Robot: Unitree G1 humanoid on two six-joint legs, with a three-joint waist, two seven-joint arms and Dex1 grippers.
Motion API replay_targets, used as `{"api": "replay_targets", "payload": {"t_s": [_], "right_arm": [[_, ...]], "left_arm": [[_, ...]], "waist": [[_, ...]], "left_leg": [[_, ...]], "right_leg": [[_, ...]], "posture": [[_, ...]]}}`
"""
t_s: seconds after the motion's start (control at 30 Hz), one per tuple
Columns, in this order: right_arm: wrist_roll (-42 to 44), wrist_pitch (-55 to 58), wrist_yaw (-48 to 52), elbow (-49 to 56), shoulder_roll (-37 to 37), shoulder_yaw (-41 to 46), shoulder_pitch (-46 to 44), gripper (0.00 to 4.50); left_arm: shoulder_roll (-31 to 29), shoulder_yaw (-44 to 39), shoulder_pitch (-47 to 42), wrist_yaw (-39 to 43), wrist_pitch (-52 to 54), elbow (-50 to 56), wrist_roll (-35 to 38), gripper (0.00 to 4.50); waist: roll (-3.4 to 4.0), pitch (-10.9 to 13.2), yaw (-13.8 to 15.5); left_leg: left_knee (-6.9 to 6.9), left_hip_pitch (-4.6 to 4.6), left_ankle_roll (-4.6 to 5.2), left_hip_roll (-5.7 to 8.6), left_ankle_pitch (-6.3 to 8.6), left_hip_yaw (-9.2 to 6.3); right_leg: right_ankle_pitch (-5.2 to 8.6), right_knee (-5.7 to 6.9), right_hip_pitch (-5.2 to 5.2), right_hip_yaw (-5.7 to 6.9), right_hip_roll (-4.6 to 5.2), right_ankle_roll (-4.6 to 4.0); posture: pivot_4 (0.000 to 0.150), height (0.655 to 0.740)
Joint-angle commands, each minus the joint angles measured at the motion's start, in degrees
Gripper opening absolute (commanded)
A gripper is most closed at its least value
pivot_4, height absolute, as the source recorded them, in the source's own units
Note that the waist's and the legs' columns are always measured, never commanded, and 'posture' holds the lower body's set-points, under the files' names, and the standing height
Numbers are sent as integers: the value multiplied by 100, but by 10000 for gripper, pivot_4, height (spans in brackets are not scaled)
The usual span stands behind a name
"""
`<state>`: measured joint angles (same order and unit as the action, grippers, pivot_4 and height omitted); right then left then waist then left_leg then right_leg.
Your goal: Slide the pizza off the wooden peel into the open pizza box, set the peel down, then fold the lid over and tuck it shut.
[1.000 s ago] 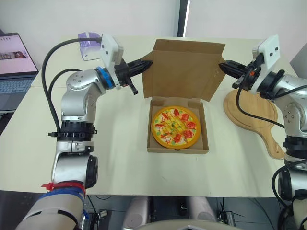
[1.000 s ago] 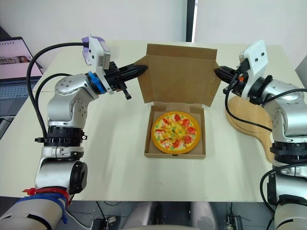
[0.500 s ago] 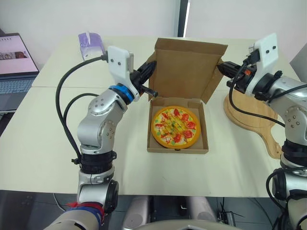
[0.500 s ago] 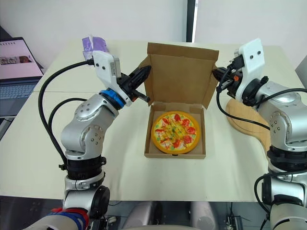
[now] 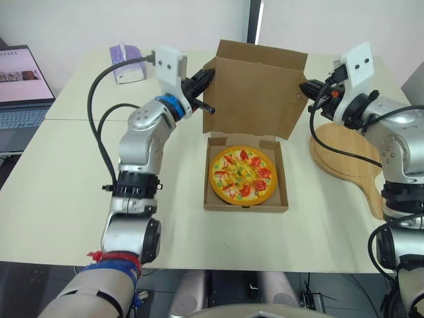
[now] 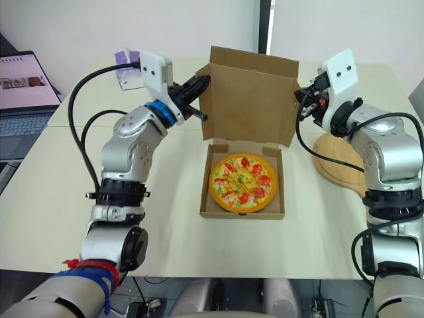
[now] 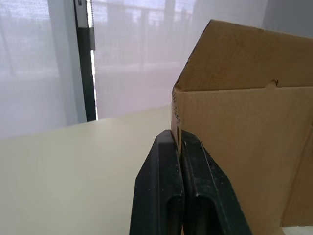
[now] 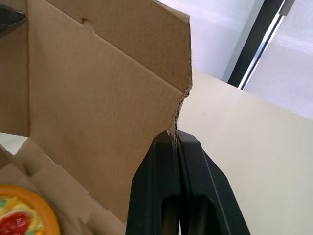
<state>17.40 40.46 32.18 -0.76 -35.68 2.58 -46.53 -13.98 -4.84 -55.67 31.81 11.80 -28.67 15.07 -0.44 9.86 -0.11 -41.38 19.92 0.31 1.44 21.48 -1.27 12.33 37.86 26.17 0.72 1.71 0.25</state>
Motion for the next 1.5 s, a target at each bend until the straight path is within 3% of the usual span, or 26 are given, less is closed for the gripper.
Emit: {"api": "replay_targets", "payload": {"t_s": [0.03,0.27,0.47,0.6,0.7,0.9,1.07,1.5], "right_arm": [[-258,-536,102,-463,-45,-42,-398,374],[-645,-1301,212,-1535,-5,-193,-960,374],[-649,-1364,271,-1582,49,-104,-1063,374],[-394,-740,135,-590,125,71,-670,374],[-299,-291,-130,247,228,187,-308,374],[-163,515,-740,1577,577,343,291,374],[65,1153,-1140,2259,945,506,505,374],[535,2154,-1686,3063,1628,660,688,374]], "left_arm": [[-104,-128,-589,26,-853,-881,-174,0],[-100,-117,-1532,141,-1833,-2717,-424,0],[-148,-191,-1821,331,-2030,-3077,-377,0],[-115,-169,-1425,441,-1467,-2110,-230,0],[-13,-143,-879,195,-783,-830,-114,0],[212,-150,295,-378,657,1766,375,0],[365,-256,1006,-917,1688,3191,819,0],[391,-260,1885,-1197,1921,4299,1128,0]], "waist": [[0,0,-2],[0,0,-5],[0,0,-8],[0,0,-9],[2,-2,-13],[2,-1,-1],[2,-2,-7],[2,-3,-6]], "left_leg": [[0,0,0,0,0,0],[2,6,0,0,0,0],[2,9,0,0,0,0],[-4,34,0,-1,0,-1],[-41,109,0,-2,0,-3],[-62,114,0,1,0,0],[-66,105,-1,1,0,3],[-66,100,-1,3,0,6]], "right_leg": [[0,1,0,1,0,0],[0,0,7,1,0,0],[0,2,11,1,1,0],[0,12,38,-1,1,0],[-1,40,111,-4,1,-1],[-1,70,120,-10,7,-1],[-1,81,116,-14,6,-1],[-1,81,112,-14,6,-1]], "posture": [[1500,7251],[1500,7251],[1500,7251],[1500,7251],[1500,7251],[1500,7251],[1500,7251],[1500,7251]]}}
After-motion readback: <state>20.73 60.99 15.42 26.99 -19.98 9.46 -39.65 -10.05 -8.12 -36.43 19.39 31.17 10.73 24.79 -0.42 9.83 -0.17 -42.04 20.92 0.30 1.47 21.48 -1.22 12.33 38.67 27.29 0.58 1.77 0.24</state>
